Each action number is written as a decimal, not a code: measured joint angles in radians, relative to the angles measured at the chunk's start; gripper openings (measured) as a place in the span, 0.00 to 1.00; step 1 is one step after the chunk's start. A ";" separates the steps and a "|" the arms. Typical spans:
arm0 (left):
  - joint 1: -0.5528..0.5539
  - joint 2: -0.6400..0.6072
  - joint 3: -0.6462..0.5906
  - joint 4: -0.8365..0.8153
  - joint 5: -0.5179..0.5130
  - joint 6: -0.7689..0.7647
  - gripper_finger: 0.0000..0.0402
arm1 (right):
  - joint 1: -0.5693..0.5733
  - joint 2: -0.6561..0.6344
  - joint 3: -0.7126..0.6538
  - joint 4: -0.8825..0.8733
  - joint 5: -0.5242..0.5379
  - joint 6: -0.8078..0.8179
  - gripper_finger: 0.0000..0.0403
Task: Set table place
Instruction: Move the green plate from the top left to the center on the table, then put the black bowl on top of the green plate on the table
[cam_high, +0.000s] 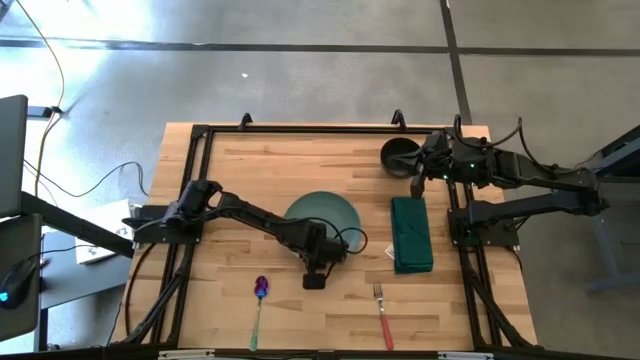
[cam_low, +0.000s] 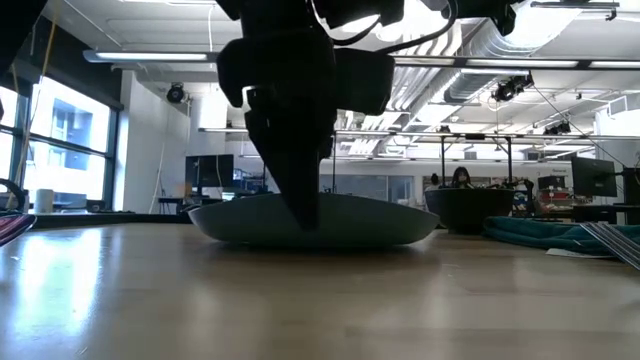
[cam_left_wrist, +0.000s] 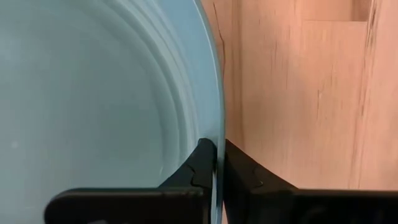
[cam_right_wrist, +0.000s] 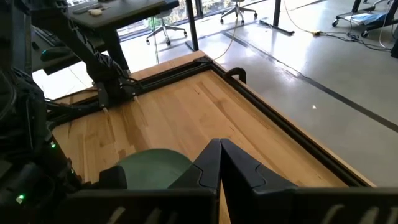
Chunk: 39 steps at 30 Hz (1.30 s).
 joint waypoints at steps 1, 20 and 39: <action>0.000 0.000 0.000 0.000 0.000 -0.005 0.02 | 0.000 0.000 0.000 0.000 0.000 0.000 0.00; 0.014 -0.005 0.004 0.007 0.052 -0.050 0.63 | 0.000 0.000 0.000 -0.003 0.000 0.016 0.00; 0.196 -0.193 0.224 -0.370 -0.246 -0.104 0.69 | -0.190 -0.001 0.004 -0.345 0.059 0.180 0.02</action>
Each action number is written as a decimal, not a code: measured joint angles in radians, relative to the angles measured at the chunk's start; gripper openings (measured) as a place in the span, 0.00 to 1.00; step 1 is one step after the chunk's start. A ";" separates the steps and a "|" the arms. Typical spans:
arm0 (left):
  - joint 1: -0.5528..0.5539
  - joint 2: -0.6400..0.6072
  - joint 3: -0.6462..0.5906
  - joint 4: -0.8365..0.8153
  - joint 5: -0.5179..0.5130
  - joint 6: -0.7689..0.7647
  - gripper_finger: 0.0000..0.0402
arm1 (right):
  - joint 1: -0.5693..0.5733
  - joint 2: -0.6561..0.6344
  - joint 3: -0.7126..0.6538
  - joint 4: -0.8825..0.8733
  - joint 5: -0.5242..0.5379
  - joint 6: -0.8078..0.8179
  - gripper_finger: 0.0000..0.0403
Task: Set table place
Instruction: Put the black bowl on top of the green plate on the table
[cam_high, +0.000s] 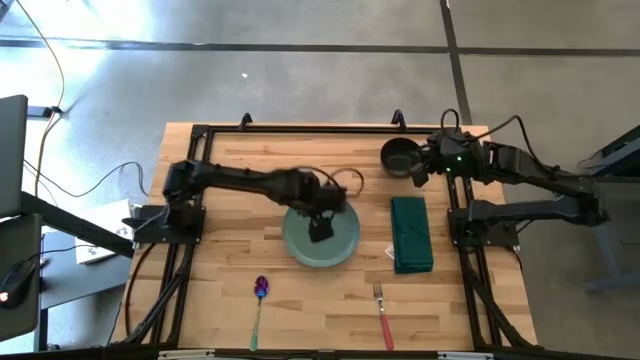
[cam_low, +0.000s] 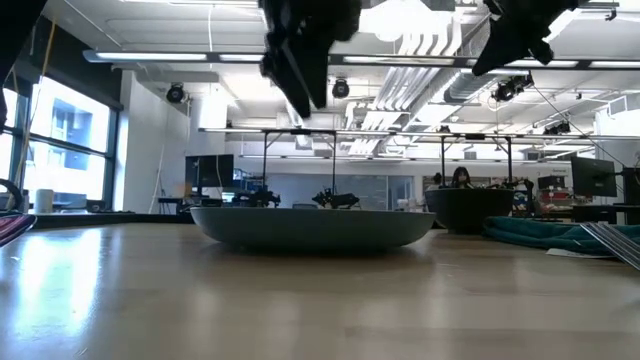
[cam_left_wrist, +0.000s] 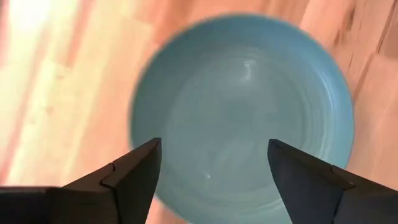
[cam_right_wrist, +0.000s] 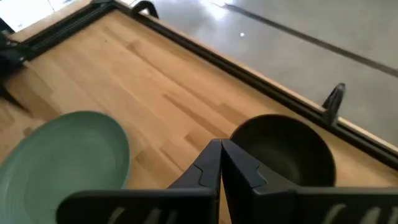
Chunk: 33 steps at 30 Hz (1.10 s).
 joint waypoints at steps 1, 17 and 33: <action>0.008 -0.020 0.003 0.000 -0.004 -0.001 0.69 | -0.020 0.005 0.006 -0.029 -0.015 -0.004 0.03; 0.040 -0.241 0.002 -0.304 -0.263 -0.215 0.72 | -0.389 0.312 0.217 -0.407 -0.052 0.012 0.35; 0.040 -0.338 -0.220 -0.321 -0.293 -0.297 0.72 | -0.586 0.580 0.117 -0.177 -0.150 -0.128 0.38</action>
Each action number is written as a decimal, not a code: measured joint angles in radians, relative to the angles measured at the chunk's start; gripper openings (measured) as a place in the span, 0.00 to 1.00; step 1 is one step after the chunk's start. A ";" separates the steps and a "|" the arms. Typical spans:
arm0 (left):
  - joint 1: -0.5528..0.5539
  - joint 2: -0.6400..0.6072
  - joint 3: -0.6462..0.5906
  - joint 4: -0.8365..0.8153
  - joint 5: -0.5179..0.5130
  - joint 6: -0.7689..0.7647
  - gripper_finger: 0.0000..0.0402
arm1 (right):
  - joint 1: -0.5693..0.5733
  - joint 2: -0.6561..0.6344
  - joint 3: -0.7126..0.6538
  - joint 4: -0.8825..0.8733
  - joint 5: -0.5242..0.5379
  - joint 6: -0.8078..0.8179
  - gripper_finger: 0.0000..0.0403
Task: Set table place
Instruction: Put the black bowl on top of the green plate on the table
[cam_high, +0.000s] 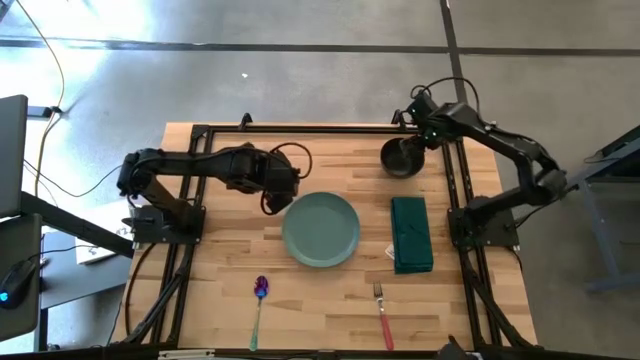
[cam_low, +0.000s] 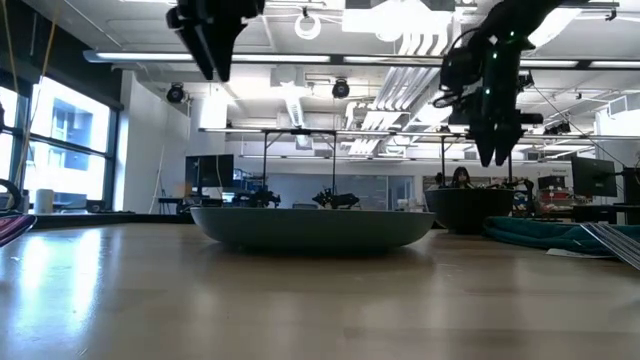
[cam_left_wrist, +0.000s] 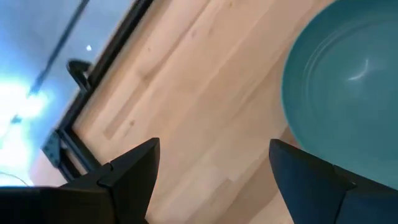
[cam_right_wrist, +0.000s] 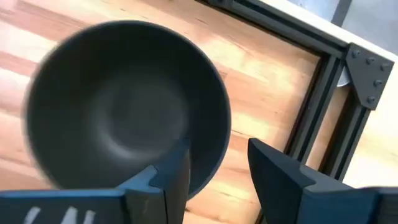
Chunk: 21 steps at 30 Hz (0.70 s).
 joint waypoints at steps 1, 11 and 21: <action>0.000 -0.011 -0.024 0.012 0.010 -0.013 0.72 | -0.007 0.013 -0.010 0.016 -0.001 -0.001 0.38; 0.000 -0.103 -0.126 0.067 0.037 -0.045 0.72 | -0.061 0.070 -0.119 0.127 -0.028 0.004 0.38; 0.000 -0.137 -0.126 0.104 0.019 -0.041 0.71 | -0.067 0.070 -0.245 0.282 -0.073 0.033 0.37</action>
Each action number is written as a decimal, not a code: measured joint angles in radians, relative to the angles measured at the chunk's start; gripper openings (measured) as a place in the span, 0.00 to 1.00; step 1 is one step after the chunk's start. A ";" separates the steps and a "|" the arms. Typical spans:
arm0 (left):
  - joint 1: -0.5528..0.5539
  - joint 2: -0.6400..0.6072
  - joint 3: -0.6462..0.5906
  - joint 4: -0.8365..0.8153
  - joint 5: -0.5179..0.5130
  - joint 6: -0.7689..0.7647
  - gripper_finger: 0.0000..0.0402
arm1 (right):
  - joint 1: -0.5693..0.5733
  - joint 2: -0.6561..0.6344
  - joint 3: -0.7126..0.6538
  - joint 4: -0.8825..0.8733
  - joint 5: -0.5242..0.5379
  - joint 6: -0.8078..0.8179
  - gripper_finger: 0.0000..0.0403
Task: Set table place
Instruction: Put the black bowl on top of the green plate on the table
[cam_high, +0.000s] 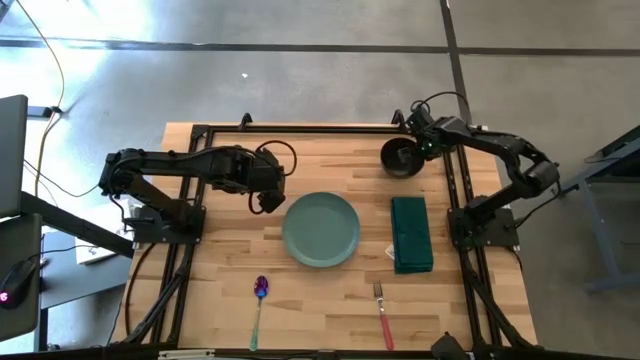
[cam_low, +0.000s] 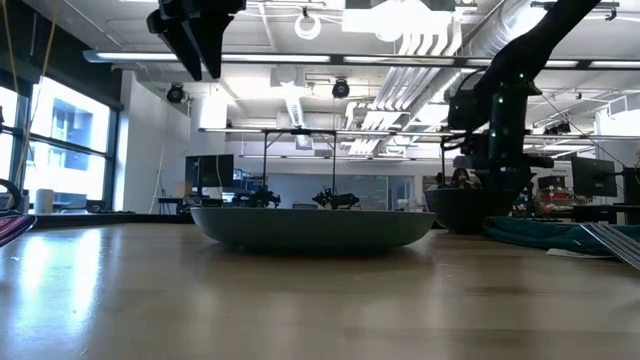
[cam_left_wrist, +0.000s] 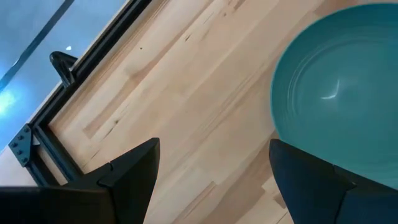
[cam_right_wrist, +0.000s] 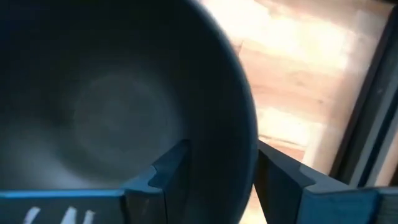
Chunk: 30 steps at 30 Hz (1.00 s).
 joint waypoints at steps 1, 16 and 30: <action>0.000 0.000 0.000 0.000 0.000 0.000 0.71 | 0.000 0.000 -0.009 0.000 -0.001 0.006 0.37; 0.000 0.001 0.000 0.020 0.001 0.000 0.71 | 0.009 -0.020 -0.002 0.041 -0.062 0.014 0.01; 0.000 0.001 0.000 0.028 0.004 0.000 0.71 | 0.320 -0.131 0.421 -0.268 -0.129 0.061 0.00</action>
